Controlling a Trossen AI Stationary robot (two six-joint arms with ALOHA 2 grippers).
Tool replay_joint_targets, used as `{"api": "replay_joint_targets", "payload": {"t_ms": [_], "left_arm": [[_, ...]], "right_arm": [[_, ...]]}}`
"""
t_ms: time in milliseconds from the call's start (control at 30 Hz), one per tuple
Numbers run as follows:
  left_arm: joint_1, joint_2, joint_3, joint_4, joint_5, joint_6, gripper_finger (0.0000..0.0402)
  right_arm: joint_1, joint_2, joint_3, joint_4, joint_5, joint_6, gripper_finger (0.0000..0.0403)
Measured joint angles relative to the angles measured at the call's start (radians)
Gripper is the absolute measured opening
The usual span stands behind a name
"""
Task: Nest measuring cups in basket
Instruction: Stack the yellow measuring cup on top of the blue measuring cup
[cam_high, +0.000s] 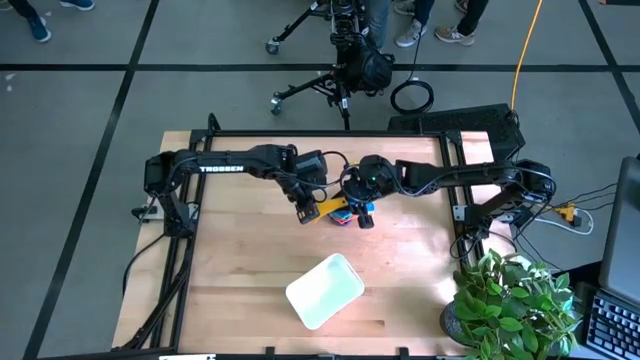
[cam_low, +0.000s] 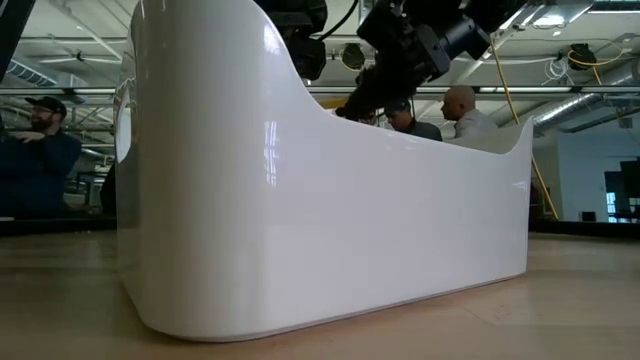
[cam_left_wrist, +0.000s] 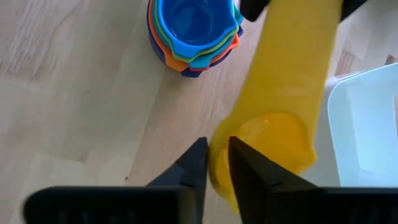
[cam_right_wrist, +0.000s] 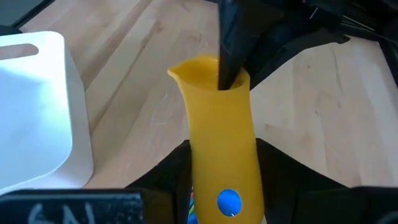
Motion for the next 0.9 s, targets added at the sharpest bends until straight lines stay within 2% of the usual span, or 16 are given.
{"api": "replay_joint_targets", "payload": {"t_ms": [167, 367, 600, 900], "left_arm": [[0.001, 0.000, 0.000, -0.004, 0.000, 0.015, 0.0122], [0.003, 0.000, 0.000, -0.008, -0.026, 0.029, 0.0158], [0.021, -0.021, 0.000, -0.013, -0.038, 0.055, 0.0167], [0.029, -0.178, 0.000, -0.004, -0.150, 0.085, 0.0168]], "right_arm": [[-0.014, 0.000, 0.000, -0.013, 0.000, 0.000, 0.0125], [-0.021, 0.000, 0.000, -0.023, 0.000, -0.001, 0.0125], [-0.033, 0.000, 0.000, -0.054, -0.003, -0.005, 0.0126], [-0.076, -0.031, -0.019, -0.084, -0.010, -0.009, 0.0127]]}}
